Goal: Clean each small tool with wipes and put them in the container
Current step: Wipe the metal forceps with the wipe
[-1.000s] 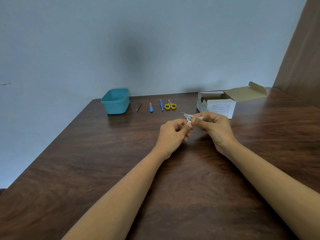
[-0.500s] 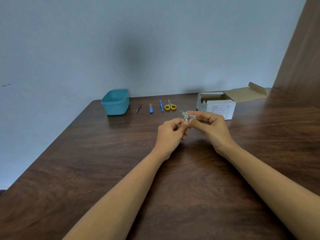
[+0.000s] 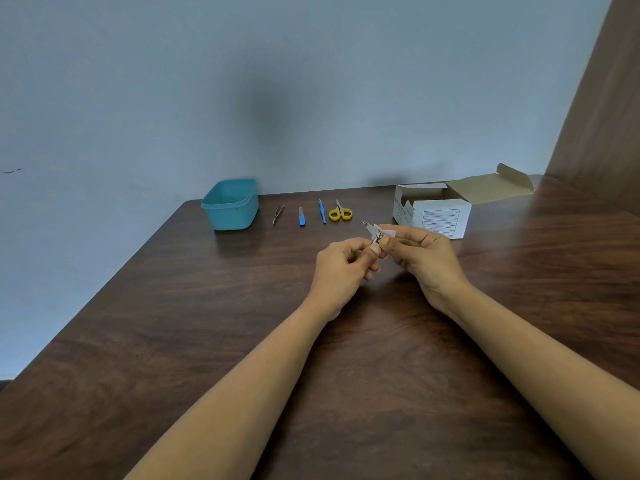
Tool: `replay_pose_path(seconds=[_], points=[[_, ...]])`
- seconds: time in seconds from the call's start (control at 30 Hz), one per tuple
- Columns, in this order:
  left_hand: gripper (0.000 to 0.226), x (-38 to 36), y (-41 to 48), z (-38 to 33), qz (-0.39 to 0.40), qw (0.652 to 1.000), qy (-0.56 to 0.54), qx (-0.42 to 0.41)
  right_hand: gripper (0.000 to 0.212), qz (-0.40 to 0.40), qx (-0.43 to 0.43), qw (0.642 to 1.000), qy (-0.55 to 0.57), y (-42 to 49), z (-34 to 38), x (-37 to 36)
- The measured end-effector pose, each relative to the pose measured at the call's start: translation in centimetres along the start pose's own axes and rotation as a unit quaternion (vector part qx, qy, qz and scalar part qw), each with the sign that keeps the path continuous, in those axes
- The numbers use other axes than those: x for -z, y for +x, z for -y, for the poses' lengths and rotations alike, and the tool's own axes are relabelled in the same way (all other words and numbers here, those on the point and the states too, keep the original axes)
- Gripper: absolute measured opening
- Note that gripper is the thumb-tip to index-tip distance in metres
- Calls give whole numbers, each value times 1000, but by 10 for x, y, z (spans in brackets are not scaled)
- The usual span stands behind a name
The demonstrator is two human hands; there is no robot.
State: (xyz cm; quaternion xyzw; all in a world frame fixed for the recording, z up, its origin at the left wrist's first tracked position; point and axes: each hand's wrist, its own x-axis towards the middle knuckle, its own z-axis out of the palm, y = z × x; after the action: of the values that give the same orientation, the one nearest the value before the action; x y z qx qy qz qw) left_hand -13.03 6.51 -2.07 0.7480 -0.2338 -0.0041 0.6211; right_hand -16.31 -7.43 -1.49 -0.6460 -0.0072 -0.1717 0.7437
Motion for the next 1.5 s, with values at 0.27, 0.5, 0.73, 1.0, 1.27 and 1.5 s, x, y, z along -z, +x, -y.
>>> replay_pose_path(seconds=[0.27, 0.5, 0.73, 1.0, 1.27, 1.5], points=[[16, 0, 0, -2, 0, 999, -35, 8, 21, -54, -46, 996, 55, 2, 2, -1], [14, -1, -1, -3, -7, 998, -62, 7, 17, -21, -49, 998, 34, 3, 2, 0], [22, 0, -1, -4, -9, 998, -47, 28, 11, 33, -10, 999, 2, 0, -1, -4], [18, -2, -3, -7, 21, 999, -18, 21, 6, -20, -6, 1000, 13, 3, -5, -1], [21, -1, -2, -6, 45, 999, -4, 26, 15, -17, -5, 999, 28, 3, -6, -3], [21, 0, -4, -7, 51, 998, -12, 15, 24, -32, -10, 999, 34, 3, -7, -3]])
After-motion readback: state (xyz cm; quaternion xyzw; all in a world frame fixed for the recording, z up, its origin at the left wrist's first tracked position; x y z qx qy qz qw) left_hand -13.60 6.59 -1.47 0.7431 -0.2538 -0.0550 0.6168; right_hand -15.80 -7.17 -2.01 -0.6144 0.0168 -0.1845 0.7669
